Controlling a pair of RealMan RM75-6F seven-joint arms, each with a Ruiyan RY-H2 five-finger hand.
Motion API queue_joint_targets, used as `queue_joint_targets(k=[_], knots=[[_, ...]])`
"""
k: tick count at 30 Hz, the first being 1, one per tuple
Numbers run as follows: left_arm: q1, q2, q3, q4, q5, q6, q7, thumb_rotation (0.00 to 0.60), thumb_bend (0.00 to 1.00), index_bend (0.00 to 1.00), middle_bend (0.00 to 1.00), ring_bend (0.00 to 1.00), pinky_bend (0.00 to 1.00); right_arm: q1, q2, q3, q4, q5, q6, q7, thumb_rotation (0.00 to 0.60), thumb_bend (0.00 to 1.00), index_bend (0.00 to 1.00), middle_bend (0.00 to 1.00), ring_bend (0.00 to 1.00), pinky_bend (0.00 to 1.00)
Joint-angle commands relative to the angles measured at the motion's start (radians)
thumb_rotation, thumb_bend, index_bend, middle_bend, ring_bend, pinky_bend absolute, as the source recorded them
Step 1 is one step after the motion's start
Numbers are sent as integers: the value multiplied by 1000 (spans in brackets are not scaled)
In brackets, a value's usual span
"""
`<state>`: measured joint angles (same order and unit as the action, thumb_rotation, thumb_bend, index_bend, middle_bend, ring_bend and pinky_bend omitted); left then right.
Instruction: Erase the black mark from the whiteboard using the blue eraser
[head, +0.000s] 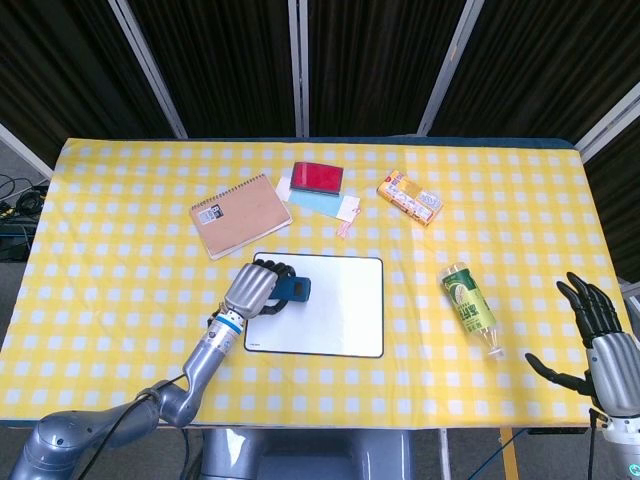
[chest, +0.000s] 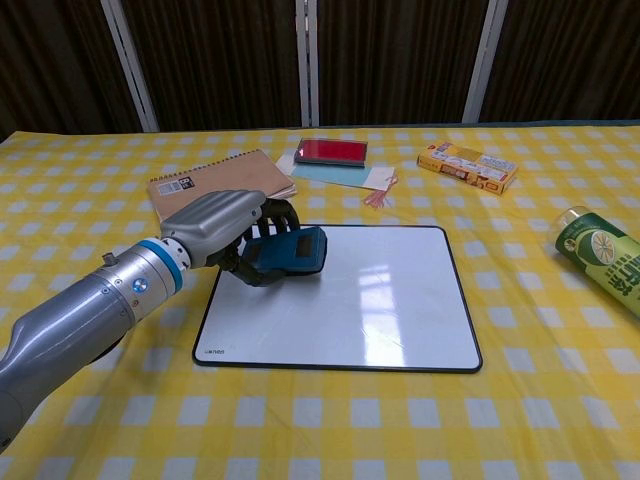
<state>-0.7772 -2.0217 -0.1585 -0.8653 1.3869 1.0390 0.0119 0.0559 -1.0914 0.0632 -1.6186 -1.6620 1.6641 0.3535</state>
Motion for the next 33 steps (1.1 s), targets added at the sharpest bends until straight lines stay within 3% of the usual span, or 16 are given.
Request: queue_joint_targets(k=[1,20,27,33], knots=[[-2,-1,-2,-28,7,7,0,600,595,850,520,510,533,2,-1,-1,-1,-3,-2,-1,600,54,0,0,0,0],[14,-2,15,-37,21,9,27,600,595,850,520,510,533,-8,8,0,1,1,15,11,600,55,0,0,0,0],[56,80,23,-43,17,29,-4,600,594,850,520,510,532,-10,4,-8,-7,-20,21,-14,600,54,0,0,0,0],[67,165,-19,-163,-6,45,-26,600,594,849,520,510,528,-9,3,-7,-9,-17,18,-14,600,54,0,0,0,0]])
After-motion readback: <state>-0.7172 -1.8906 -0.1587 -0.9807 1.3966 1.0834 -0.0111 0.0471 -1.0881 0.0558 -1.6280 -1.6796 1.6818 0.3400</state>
